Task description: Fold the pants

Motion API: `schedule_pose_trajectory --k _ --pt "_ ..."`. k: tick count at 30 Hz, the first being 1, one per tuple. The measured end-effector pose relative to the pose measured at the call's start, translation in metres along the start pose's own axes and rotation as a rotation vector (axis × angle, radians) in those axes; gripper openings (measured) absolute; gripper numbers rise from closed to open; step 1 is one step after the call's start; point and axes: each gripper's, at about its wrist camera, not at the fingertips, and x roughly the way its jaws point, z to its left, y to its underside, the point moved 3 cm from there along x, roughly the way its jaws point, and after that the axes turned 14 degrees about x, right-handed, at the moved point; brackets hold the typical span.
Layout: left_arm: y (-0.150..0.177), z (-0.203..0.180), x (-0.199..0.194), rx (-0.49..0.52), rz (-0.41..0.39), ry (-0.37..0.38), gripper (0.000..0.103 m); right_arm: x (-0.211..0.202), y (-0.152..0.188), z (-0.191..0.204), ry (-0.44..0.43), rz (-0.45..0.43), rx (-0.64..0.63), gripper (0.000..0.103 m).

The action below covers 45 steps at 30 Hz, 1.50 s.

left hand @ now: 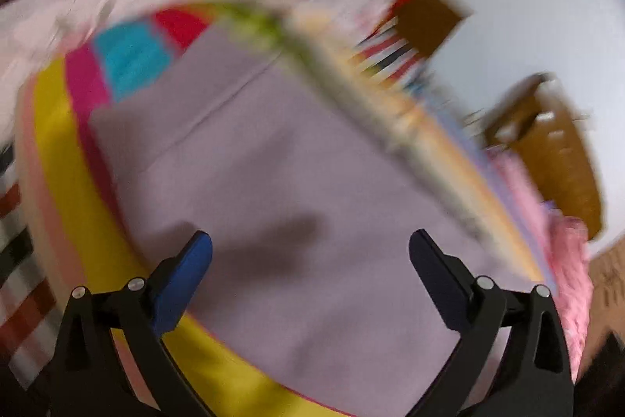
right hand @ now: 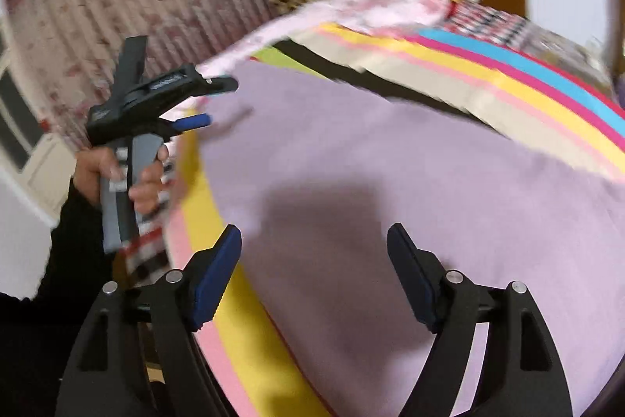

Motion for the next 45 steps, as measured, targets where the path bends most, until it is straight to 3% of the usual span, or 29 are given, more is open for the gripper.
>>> schedule_pose_trajectory --k 2,5,8,11,14,16,18,20,22,24,27,30,31,33,38,41,45 --pt "0.005 -0.012 -0.014 0.016 -0.039 -0.025 0.092 -0.025 0.011 -0.015 0.016 -0.049 0.019 0.076" --pt "0.017 -0.065 -0.044 0.143 -0.097 0.032 0.095 -0.067 0.025 -0.061 0.086 -0.120 0.143 0.077" --pt "0.049 -0.140 -0.051 0.364 -0.050 0.167 0.097 -0.085 0.044 -0.108 0.194 -0.132 0.260 0.077" --pt "0.090 -0.197 -0.047 0.544 0.010 0.226 0.097 -0.091 0.064 -0.121 0.253 -0.121 0.306 0.077" --pt "0.121 -0.228 -0.033 0.688 0.045 0.192 0.097 -0.094 0.079 -0.110 0.256 -0.126 0.252 0.078" --pt "0.135 -0.232 -0.017 0.741 0.083 0.126 0.097 -0.089 0.097 -0.107 0.318 -0.093 0.174 0.083" --pt "0.144 -0.240 -0.014 0.840 0.038 0.041 0.102 -0.091 0.106 -0.105 0.335 -0.104 0.095 0.083" --pt "0.140 -0.240 -0.012 0.806 0.081 0.043 0.101 -0.105 0.107 -0.112 0.291 -0.103 0.119 0.082" --pt "0.132 -0.244 -0.018 0.751 0.117 0.079 0.101 -0.131 0.104 -0.125 0.283 -0.171 0.171 0.086" --pt "0.123 -0.252 -0.023 0.730 0.107 0.123 0.101 -0.160 0.103 -0.150 0.352 -0.239 0.220 0.086" --pt "0.129 -0.282 -0.023 0.780 0.090 0.139 0.101 -0.196 0.107 -0.199 0.486 -0.301 0.325 0.086" --pt "0.138 -0.311 -0.010 0.843 0.111 0.141 0.101 -0.218 0.131 -0.263 0.599 -0.279 0.524 0.086" --pt "0.147 -0.315 -0.013 0.853 0.118 0.150 0.101 -0.221 0.137 -0.278 0.562 -0.263 0.582 0.083" --pt "0.149 -0.331 -0.009 0.879 0.126 0.180 0.101 -0.238 0.135 -0.282 0.436 -0.331 0.624 0.087" --pt "0.113 -0.371 0.015 0.907 0.084 0.202 0.101 -0.256 0.089 -0.287 0.451 -0.375 0.560 0.088" --pt "0.087 -0.393 0.048 0.874 0.108 0.225 0.101 -0.245 0.058 -0.295 0.462 -0.336 0.502 0.088" --pt "0.077 -0.422 0.082 0.893 0.106 0.281 0.101 -0.220 0.038 -0.339 0.601 -0.255 0.524 0.089"
